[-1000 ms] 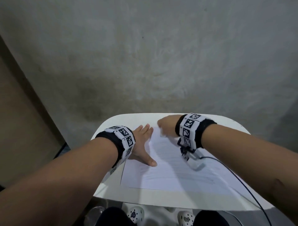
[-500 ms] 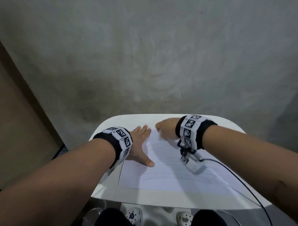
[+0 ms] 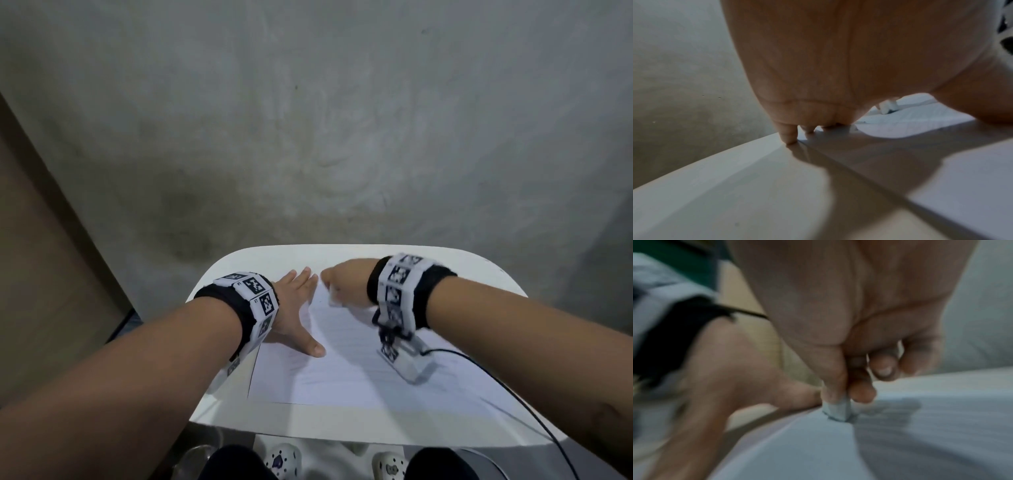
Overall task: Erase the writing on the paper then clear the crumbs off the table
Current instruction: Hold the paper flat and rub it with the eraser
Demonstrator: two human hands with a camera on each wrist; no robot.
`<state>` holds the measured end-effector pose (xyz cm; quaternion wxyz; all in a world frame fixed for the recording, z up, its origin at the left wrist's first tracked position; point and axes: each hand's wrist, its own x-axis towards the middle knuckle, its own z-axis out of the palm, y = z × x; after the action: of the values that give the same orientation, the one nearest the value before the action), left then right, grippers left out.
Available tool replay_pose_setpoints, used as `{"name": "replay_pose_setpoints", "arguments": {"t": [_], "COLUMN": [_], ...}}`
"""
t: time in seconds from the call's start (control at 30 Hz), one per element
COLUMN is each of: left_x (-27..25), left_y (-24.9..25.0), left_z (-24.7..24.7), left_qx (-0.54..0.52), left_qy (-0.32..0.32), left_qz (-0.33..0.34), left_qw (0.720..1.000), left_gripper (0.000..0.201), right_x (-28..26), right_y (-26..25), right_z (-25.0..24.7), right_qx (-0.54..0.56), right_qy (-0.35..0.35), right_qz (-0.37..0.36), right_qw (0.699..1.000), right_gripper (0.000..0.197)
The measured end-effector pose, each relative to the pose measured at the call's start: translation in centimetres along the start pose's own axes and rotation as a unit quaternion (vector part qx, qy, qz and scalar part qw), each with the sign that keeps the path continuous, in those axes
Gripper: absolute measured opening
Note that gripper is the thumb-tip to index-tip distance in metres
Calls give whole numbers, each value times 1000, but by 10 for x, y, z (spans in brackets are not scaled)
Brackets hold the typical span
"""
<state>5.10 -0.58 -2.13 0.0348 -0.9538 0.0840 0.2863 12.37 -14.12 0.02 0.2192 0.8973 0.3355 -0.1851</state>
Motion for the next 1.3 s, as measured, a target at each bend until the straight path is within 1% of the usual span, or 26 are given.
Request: {"name": "replay_pose_setpoints", "arguments": {"t": [0.07, 0.1, 0.13, 0.2, 0.23, 0.27, 0.3, 0.37, 0.4, 0.43, 0.5, 0.57, 0.63, 0.67, 0.73, 0.77, 0.83, 0.87, 0.9, 0.93, 1.0, 1.03, 1.1, 1.17, 1.27, 1.3], "left_x": [-2, -3, -2, -3, -3, -3, -3, -5, -5, -6, -4, -2, -1, -1, -2, -2, -1, 0, 1, 1, 2, 2, 2, 2, 3, 3], "left_y": [1, 2, 2, 2, 2, 2, 2, 4, 4, 5, 3, 0, 1, 2, 3, 3, 0, -2, -2, -2, -2, -2, -3, -3, -3, -3], "left_z": [-1, -1, 0, -1, -1, -1, 0, -3, -3, -4, -3, -1, -1, -2, -3, -3, 1, 2, 3, 3, 2, 1, 3, 5, 3, 2], "left_qx": [-3, -3, -2, -1, 5, 8, 8, 8, 14, 17, 10, 7, 9, 10, 4, 2, 0, -1, -1, 0, -8, -12, -14, -13, -3, -1], "left_qy": [-2, 0, 3, 3, 3, 1, -1, 1, 0, -2, -1, -1, -2, -5, -2, 4, 9, 8, 6, 4, 5, 8, 10, 14, 9, 9], "left_qz": [-5, -8, -7, -1, 1, 1, 0, -3, 1, 8, 18, 4, -3, -3, 6, 11, 8, 1, -1, 1, 7, 10, 7, 1, 5, 5], "left_qw": [1000, 1000, 1000, 1000, 1000, 1000, 1000, 1000, 1000, 1000, 1000, 1000, 1000, 1000, 1000, 1000, 1000, 1000, 1000, 1000, 1000, 1000, 1000, 1000, 1000, 1000], "left_gripper": [131, 131, 132, 132, 132, 131, 131, 130, 127, 122, 122, 130, 132, 129, 123, 124, 131, 132, 132, 132, 133, 133, 133, 133, 133, 133], "right_x": [6, 9, 14, 20, 21, 21, 19, 20, 15, 14, 16, 30, 44, 39, 20, 17, 16, 23, 24, 26, 21, 18, 14, 18, 12, 10], "right_y": [17, 22, 20, 4, -2, -4, -4, 3, -3, -8, -12, -4, -1, -9, -19, -17, 1, 8, 10, 3, -7, -2, 14, 21, 1, 3], "right_z": [-3, -2, 2, 9, 9, 4, 0, -2, -4, -4, -2, -11, -9, -10, -11, -10, -11, -10, -7, -2, 7, 7, -1, -3, 5, 5], "right_qx": [23, 10, -6, 16, 23, 27, 37, 78, 89, 99, 114, 87, 48, 67, 99, 101, 90, 73, 37, 28, 61, 59, 40, 26, 16, 23], "right_qy": [25, 58, 67, 72, 53, 27, 40, 80, 73, 71, 66, 35, 40, 31, 37, 52, 49, 66, 66, 60, 58, 39, 26, 46, 18, 12], "right_qz": [34, 53, 62, 25, 9, 16, 18, 56, 62, 45, 14, 47, 77, 64, 2, 1, 57, 75, 77, 56, -6, -7, 32, 73, 15, 12], "right_qw": [999, 997, 996, 997, 998, 999, 998, 992, 991, 992, 991, 995, 995, 995, 994, 994, 993, 992, 994, 996, 996, 997, 998, 996, 1000, 1000], "right_gripper": [23, 24, 23, 25, 26, 22, 17, 21, 27, 32, 31, 16, 22, 23, 32, 34, 20, 16, 19, 17, 32, 34, 19, 24, 12, 12]}}
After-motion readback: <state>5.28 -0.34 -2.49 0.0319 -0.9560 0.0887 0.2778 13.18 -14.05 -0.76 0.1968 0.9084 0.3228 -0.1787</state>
